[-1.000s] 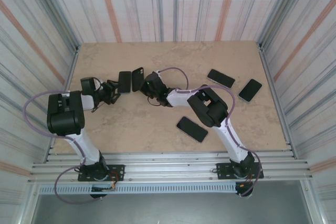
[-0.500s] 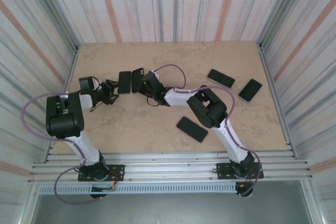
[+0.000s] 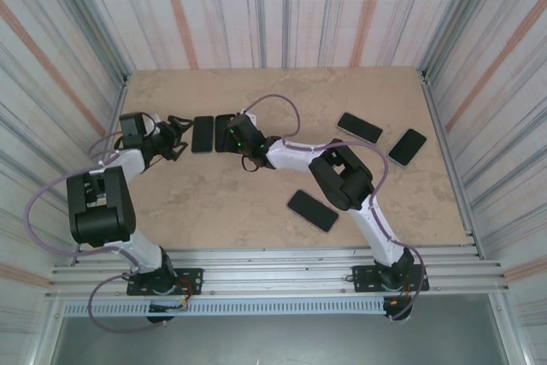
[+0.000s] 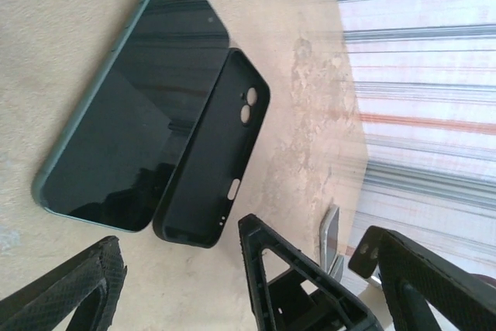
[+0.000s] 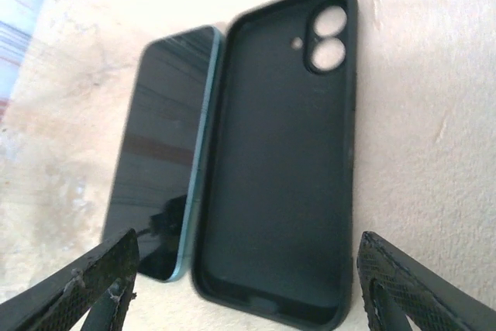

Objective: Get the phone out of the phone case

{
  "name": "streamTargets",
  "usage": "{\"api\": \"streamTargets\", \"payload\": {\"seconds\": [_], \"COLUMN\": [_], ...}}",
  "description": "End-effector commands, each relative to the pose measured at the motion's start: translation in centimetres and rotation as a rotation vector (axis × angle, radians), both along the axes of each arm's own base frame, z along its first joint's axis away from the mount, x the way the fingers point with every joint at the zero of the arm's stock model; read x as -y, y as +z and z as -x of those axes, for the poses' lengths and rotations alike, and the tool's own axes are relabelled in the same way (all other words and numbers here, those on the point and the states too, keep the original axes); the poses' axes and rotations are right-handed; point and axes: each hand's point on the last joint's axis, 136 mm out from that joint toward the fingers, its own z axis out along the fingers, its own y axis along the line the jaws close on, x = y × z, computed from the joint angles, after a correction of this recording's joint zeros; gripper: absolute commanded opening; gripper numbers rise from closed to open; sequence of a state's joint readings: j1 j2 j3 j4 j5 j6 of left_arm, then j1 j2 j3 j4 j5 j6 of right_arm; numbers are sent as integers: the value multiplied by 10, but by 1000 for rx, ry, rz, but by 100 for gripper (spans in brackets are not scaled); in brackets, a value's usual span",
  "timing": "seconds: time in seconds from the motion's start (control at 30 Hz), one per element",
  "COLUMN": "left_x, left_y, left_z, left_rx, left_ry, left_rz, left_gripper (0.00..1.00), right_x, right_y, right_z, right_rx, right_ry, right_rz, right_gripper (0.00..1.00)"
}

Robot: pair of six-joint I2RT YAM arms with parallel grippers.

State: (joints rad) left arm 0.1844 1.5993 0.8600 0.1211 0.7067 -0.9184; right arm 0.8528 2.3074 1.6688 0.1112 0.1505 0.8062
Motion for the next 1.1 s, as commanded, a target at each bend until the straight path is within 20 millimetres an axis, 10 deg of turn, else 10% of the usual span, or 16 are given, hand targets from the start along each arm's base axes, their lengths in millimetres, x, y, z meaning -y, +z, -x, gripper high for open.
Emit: {"api": "streamTargets", "payload": {"seconds": [0.0, 0.4, 0.8, 1.07], "left_x": [0, 67, 145, 169], "left_y": [23, 61, 72, 68], "left_z": [8, 35, 51, 53], "left_rx": [46, 126, 173, 170], "left_ry": [-32, -215, -367, -400], "left_rz": [-34, -41, 3, 23], "left_gripper": [89, 99, 98, 98], "right_x": [12, 102, 222, 270], "right_y": [49, 72, 44, 24], "right_z": [6, 88, 201, 235], "right_rx": [87, 133, -64, -217], "right_ry": [52, 330, 455, 379], "right_rz": [32, 241, 477, 549], "right_gripper": [76, 88, 99, 99]}}
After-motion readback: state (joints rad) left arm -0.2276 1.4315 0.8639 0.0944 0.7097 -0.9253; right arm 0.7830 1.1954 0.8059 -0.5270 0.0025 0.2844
